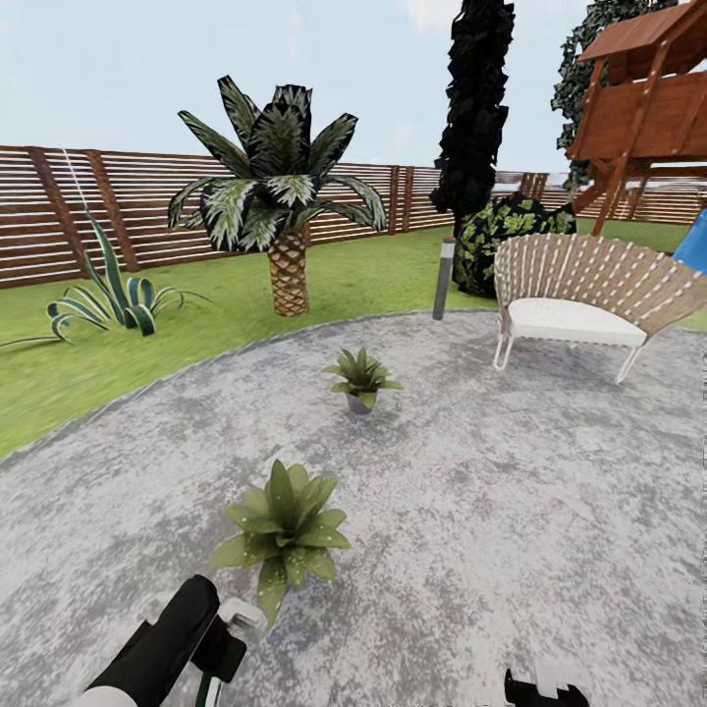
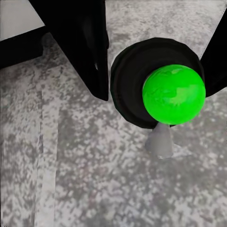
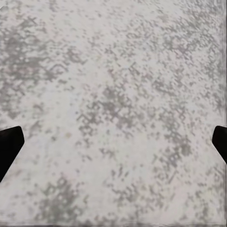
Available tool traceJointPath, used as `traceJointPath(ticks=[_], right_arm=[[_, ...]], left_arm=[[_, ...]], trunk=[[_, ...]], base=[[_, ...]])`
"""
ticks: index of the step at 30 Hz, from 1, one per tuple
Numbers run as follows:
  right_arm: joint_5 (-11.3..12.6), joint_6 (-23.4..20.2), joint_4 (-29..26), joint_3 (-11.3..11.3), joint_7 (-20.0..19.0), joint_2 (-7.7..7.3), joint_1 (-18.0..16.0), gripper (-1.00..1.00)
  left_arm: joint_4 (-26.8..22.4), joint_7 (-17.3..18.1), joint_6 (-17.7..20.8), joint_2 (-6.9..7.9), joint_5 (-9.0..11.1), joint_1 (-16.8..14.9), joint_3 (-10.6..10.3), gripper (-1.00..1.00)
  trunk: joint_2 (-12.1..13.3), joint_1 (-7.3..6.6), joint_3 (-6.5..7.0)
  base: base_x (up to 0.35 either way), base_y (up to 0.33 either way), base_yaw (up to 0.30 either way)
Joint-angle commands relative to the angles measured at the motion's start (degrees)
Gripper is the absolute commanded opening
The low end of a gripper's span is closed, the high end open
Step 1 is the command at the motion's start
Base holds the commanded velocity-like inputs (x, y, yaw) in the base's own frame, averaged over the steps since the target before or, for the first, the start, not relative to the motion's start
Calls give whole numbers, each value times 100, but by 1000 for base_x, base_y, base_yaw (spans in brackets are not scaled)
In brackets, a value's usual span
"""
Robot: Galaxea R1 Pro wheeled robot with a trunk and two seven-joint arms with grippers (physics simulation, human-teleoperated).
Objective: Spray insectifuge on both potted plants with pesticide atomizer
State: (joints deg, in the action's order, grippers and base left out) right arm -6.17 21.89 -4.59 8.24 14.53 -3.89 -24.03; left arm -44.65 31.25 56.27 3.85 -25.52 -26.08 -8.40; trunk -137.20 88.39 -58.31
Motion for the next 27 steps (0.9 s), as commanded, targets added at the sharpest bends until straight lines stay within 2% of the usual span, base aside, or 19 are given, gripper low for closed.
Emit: traceJointPath(ticks=[1,8,11,12,13,16,21,24,25,27], right_arm=[[-60,17,6,46,15,2,-5,100],[-60,17,7,46,15,2,-5,100],[-60,17,7,46,15,2,-5,100],[-71,20,14,46,6,2,-5,100],[-78,23,16,46,2,2,-5,100],[-88,25,19,44,-2,-5,-5,100],[-90,26,19,42,-9,-11,-5,100],[-79,24,17,38,-8,1,-5,100],[-77,18,12,39,13,2,-5,100],[-69,17,11,44,8,2,-5,100]], left_arm=[[-11,51,7,4,-75,-2,-22,-100],[-78,33,15,218,-91,-74,38,-100],[-79,35,16,400,-91,-47,42,-100],[-79,38,14,511,-88,-22,46,-100],[-79,39,13,544,-86,-17,48,-100],[-79,39,8,527,-85,-8,18,-100],[-27,39,-17,312,-67,-11,13,-100],[-63,39,-19,314,-77,-11,37,-100],[-202,31,-18,353,-70,-89,46,-100],[-410,27,-11,339,-60,-98,46,-100]], trunk=[[-2,-1,-5],[-2,-1,-5],[-2,-1,-5],[-2,-1,-5],[-2,-1,-5],[-2,-1,-5],[-2,-1,-5],[-2,-1,-5],[-2,-1,-5],[-2,-1,-5]], base=[[-7,1,-254],[-1,0,-206],[0,0,-22],[0,0,-4],[0,0,-2],[-72,29,-1],[-101,50,0],[-5,3,0],[0,153,-64],[0,259,-214]])
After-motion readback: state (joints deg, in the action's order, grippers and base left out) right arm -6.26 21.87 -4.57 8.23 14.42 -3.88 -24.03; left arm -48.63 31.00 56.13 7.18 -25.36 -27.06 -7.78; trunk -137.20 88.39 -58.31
